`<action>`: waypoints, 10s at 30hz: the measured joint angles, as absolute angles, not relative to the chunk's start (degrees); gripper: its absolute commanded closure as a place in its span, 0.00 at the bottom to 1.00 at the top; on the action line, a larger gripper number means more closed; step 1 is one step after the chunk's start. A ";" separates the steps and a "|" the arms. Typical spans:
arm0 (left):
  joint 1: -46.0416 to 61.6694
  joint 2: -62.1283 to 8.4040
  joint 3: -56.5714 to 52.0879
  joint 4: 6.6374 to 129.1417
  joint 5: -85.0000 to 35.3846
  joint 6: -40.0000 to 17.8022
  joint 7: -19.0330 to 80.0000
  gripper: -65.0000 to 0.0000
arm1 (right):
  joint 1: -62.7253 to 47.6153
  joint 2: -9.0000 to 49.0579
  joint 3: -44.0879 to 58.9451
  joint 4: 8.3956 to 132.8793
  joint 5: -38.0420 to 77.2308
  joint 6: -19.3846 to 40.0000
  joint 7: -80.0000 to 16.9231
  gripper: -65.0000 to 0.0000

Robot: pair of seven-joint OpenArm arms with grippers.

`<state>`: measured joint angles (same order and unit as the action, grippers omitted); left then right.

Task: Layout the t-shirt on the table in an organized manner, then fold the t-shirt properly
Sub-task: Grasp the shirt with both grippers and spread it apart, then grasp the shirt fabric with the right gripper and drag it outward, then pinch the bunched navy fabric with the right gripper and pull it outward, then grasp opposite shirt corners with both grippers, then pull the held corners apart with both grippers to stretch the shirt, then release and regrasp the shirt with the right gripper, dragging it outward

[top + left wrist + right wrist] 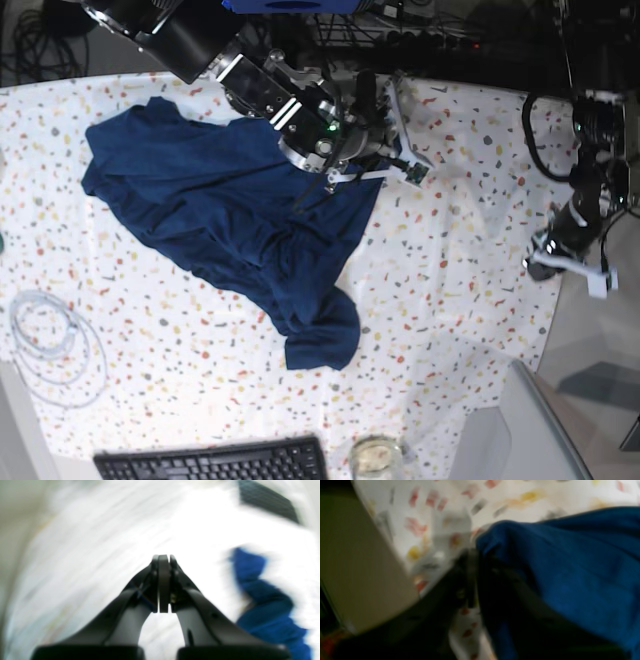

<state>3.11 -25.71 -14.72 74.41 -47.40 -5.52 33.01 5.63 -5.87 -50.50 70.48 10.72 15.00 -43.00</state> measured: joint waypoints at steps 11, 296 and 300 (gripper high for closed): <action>19.94 -25.93 -23.35 77.67 -34.72 -7.33 32.86 1.00 | -3.70 1.04 -36.23 94.72 10.83 13.26 -41.54 0.46; 0.49 -14.76 -17.23 78.85 -33.04 -19.35 36.60 1.00 | -20.95 9.72 -8.03 104.57 8.29 24.01 -46.78 0.36; 3.64 -15.25 -17.56 79.15 -32.99 -19.42 36.53 1.00 | -18.94 6.50 -14.35 98.30 0.47 19.31 -45.58 0.22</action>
<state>3.64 -15.25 -17.56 79.15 -32.99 -19.42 36.53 -18.94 6.50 -14.35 98.30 0.47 19.31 -45.58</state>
